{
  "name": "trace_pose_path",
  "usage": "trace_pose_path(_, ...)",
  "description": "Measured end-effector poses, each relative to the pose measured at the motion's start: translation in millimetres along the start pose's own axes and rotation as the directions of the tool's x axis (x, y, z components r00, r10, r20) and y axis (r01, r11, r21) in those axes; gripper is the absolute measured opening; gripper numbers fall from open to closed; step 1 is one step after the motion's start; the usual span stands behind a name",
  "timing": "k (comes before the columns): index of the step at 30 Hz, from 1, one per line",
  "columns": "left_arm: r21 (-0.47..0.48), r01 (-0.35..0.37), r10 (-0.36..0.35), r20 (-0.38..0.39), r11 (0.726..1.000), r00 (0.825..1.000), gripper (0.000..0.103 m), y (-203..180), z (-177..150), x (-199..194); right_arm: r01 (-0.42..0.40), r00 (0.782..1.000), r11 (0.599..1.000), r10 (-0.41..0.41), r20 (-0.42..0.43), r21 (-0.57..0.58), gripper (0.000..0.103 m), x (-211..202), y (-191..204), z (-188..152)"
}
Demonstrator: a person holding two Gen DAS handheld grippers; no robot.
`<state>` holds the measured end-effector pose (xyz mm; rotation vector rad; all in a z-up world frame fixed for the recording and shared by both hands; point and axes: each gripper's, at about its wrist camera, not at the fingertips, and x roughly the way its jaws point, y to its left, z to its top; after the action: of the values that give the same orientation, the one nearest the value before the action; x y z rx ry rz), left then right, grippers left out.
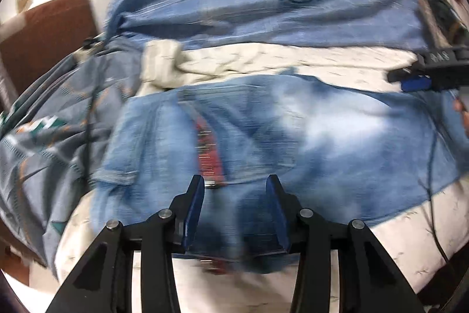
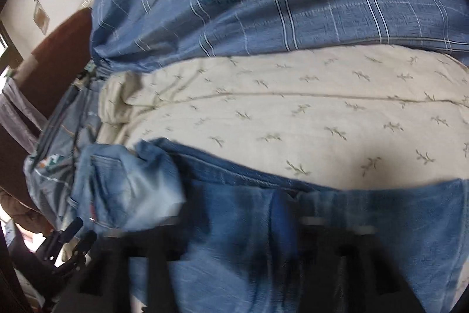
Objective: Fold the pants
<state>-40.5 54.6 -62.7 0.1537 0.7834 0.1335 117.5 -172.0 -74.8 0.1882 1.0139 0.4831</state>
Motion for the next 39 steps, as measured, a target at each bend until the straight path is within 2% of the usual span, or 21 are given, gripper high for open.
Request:
trace_pose_path(4,0.063,0.042,-0.04,-0.03,0.997,0.999,0.045,-23.8,-0.4,5.5,0.023,0.999,0.995,-0.02,0.031,-0.101,0.072,7.7,20.7,-3.9)
trace_pose_path(6,0.073,0.056,-0.052,-0.062,0.996,0.997,0.045,-27.9,-0.6,11.8,0.076,0.997,0.987,-0.074,0.018,-0.142,0.069,16.2,28.8,-6.1)
trace_pose_path(9,0.066,0.06,-0.055,-0.082,0.996,0.995,0.045,-26.2,-1.6,16.7,0.194,0.979,0.966,-0.203,-0.033,-0.169,0.04,41.8,29.8,-7.3)
trace_pose_path(11,0.063,0.029,-0.023,-0.088,0.998,0.996,0.046,-20.8,-2.0,19.7,0.23,0.971,0.96,-0.236,-0.021,-0.163,0.033,43.2,22.5,-6.6)
trace_pose_path(12,0.063,0.009,-0.003,-0.098,0.998,0.995,0.046,-18.4,-3.2,21.2,0.26,0.964,0.952,-0.266,-0.016,-0.164,0.021,43.6,20.7,-5.2)
trace_pose_path(13,0.055,-0.006,0.012,-0.115,0.998,0.993,0.048,-14.0,-4.4,24.6,0.296,0.954,0.94,-0.301,-0.006,-0.169,0.019,43.5,17.5,-4.1)
trace_pose_path(19,0.034,0.001,0.003,-0.108,0.999,0.994,0.049,-8.7,-4.9,20.9,0.246,0.969,0.963,-0.247,0.004,-0.111,0.016,35.0,1.7,-0.9)
trace_pose_path(22,-0.019,0.062,-0.064,-0.09,0.998,0.994,0.049,-5.5,-2.7,14.9,0.183,0.983,0.982,-0.184,-0.006,-0.047,0.021,16.6,-3.6,1.8)
trace_pose_path(26,-0.03,0.083,-0.085,-0.085,0.996,0.993,0.051,-11.5,0.6,15.0,0.117,0.989,0.991,-0.122,0.086,0.061,0.021,-29.8,-23.9,1.0)
trace_pose_path(29,-0.022,0.093,-0.094,-0.086,0.995,0.992,0.052,-21.6,2.2,16.0,0.072,0.99,0.992,-0.083,0.11,0.107,0.021,-51.9,-37.2,-5.7)
trace_pose_path(31,-0.003,0.084,-0.084,-0.092,0.996,0.992,0.053,-28.9,3.3,17.5,0.083,0.992,0.99,-0.093,0.082,0.117,0.021,-57.0,-42.0,-17.6)
trace_pose_path(35,0.004,0.088,-0.087,-0.111,0.996,0.99,0.053,-36.8,4.4,21.3,0.162,0.986,0.976,-0.164,0.007,0.147,0.021,-59.6,-55.3,-42.8)
trace_pose_path(39,0.03,0.072,-0.069,-0.115,0.997,0.991,0.054,-43.3,5.5,22.6,0.189,0.981,0.951,-0.175,-0.079,0.244,0.021,-57.5,-86.3,-63.7)
